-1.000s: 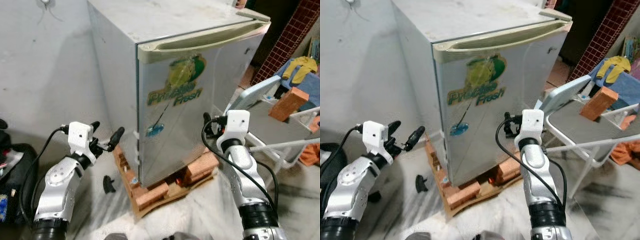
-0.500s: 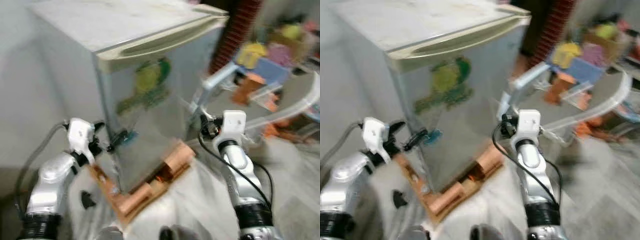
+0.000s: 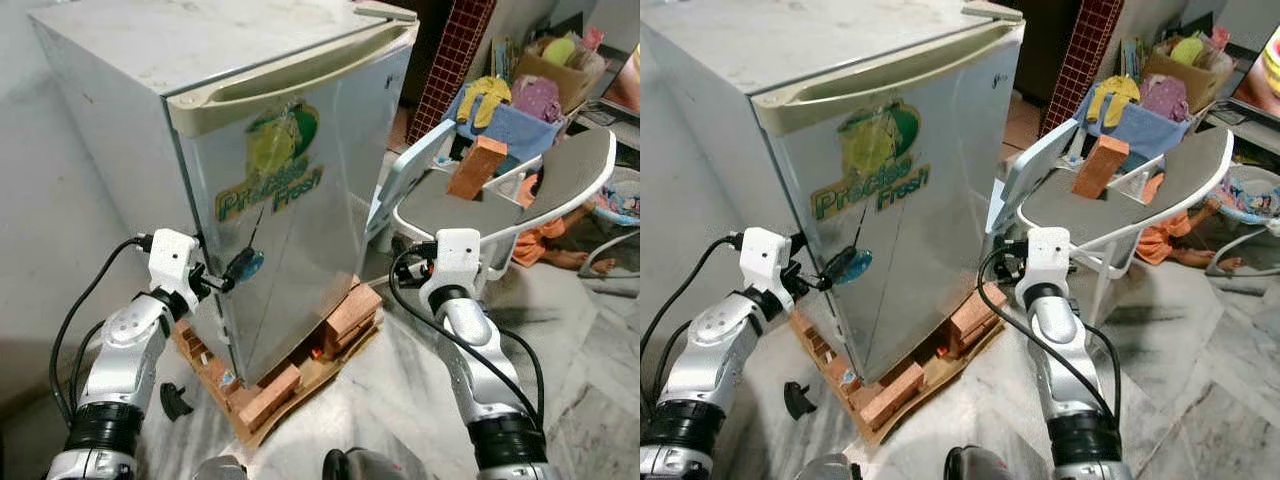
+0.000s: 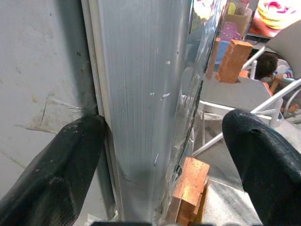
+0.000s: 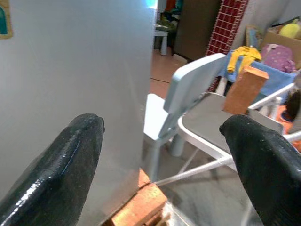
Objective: Restocking fridge
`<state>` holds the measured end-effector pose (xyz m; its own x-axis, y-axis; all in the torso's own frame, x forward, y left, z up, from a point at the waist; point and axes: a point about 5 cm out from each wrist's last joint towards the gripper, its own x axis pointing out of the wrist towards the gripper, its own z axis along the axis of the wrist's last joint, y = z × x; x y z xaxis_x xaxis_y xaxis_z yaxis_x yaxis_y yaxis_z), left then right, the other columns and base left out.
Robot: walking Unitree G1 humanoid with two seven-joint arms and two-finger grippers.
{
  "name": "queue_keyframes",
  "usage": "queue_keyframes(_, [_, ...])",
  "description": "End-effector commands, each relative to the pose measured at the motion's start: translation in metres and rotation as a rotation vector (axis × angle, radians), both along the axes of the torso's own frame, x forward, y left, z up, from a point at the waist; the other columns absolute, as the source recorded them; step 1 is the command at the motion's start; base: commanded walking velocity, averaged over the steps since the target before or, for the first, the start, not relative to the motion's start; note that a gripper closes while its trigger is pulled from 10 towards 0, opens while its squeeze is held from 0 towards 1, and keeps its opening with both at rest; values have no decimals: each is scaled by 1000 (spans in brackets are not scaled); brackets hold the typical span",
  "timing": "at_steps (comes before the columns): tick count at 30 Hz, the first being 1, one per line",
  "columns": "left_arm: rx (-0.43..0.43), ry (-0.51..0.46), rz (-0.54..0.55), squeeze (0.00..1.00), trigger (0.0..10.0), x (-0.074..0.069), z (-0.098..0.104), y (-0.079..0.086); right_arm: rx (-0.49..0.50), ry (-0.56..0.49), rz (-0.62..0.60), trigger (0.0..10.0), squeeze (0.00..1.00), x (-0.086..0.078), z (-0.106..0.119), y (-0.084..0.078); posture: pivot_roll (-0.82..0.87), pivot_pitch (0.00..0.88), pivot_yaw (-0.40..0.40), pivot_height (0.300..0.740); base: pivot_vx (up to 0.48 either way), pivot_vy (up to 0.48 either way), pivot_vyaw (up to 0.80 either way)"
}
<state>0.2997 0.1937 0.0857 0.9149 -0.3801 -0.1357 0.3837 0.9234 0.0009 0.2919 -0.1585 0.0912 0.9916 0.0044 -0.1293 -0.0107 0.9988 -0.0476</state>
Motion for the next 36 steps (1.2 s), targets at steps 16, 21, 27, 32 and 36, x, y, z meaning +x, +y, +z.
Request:
queue_keyframes(16, [-71, -47, -700, 0, 10000, -29, 21, -146, -104, 100, -348, 10000, 0, -21, -7, -50, 105, 0, -71, 740, 0, 0, 0])
queue_keyframes(21, [-66, -25, -641, 0, 10000, -25, 13, -132, -157, 88, -437, 10000, 0, -26, -2, -60, 105, 0, -65, 740, 122, -147, -640])
queue_keyframes(27, [-82, -21, -569, 0, 10000, -17, 16, -118, -172, 84, -452, 10000, 0, -30, 0, -58, 104, 0, -61, 740, 322, -352, -800])
queue_keyframes(32, [-78, -28, -568, 0, 10000, -13, 17, -119, -164, 76, -446, 10000, 0, -27, 2, -56, 103, 0, -59, 740, 349, -326, -800])
queue_keyframes(36, [-73, -31, -574, 0, 10000, -11, 17, -121, -152, 67, -447, 10000, 0, -27, 3, -55, 99, 0, -57, 740, 354, -320, -400])
